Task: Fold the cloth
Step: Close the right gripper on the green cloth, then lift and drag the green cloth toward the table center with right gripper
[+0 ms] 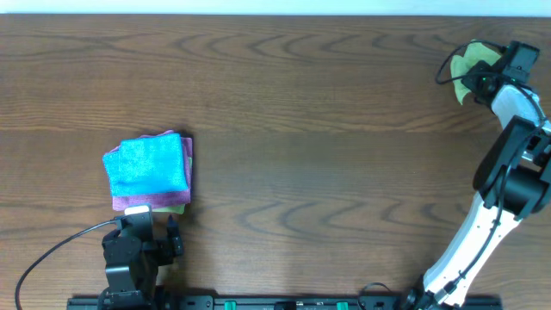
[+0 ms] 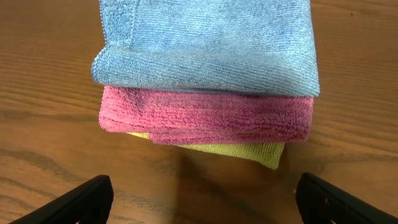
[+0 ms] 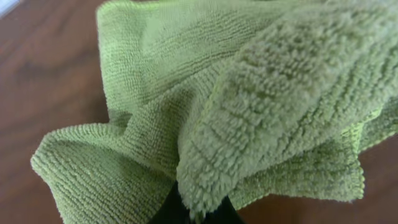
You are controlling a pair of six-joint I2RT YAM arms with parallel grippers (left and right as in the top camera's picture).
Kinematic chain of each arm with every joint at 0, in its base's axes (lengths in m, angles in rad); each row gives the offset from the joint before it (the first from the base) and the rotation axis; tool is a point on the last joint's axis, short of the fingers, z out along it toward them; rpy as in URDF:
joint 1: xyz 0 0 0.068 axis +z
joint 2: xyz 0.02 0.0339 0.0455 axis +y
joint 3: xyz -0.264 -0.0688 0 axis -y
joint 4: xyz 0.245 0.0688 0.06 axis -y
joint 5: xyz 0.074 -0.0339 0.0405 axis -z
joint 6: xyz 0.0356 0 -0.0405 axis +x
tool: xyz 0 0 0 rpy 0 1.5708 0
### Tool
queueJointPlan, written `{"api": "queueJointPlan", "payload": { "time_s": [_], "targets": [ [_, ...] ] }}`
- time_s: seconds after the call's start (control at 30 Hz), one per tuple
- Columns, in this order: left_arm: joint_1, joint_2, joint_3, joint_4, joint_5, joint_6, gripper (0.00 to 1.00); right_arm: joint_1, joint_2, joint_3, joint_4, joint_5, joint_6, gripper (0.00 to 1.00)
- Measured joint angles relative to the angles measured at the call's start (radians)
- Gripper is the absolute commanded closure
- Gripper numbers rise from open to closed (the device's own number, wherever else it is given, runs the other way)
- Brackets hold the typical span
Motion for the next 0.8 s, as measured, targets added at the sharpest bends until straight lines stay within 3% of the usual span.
{"api": "queueJointPlan", "payload": {
  "time_s": [0.47,0.8],
  "targets": [
    [0.000,0.000,0.000,0.000,0.000,0.000,0.05,0.109,-0.357,0.000,-0.594,0.002,-0.100,0.99],
    [0.000,0.000,0.000,0.000,0.000,0.000,0.05,0.252,-0.478,-0.001,-0.910,-0.007,-0.142,0.99]
  ]
}}
